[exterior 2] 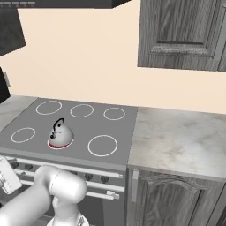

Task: Lower the heat of the kettle.

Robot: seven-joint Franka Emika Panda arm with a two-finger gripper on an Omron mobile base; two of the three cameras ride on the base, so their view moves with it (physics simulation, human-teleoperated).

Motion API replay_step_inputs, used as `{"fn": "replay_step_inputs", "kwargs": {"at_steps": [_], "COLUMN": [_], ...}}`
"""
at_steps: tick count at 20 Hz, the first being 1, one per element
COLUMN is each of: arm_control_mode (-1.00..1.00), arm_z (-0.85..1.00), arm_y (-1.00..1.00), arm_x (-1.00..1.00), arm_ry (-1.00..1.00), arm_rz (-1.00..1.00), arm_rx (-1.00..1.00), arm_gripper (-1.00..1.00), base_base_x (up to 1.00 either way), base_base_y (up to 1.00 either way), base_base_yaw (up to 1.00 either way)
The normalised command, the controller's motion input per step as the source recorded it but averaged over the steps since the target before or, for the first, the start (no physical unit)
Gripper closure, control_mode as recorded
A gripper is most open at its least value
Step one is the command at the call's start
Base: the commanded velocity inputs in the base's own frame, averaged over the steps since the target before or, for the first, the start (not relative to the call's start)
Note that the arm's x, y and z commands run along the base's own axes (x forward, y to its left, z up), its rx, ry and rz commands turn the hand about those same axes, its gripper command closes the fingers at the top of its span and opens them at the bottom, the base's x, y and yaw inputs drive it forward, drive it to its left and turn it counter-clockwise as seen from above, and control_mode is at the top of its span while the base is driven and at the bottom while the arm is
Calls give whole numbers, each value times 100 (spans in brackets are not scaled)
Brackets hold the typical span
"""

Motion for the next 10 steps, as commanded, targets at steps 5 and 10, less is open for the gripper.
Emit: {"fn": "replay_step_inputs", "kwargs": {"at_steps": [5, 10], "arm_control_mode": [-100, -100], "arm_z": [-13, -2], "arm_y": [-15, 2], "arm_x": [-14, 48], "arm_ry": [-16, 5], "arm_rz": [8, 22], "arm_rx": [4, 2], "arm_gripper": [-100, -100], "base_base_x": [0, 0], "base_base_y": [0, 0], "base_base_yaw": [0, 0]}}
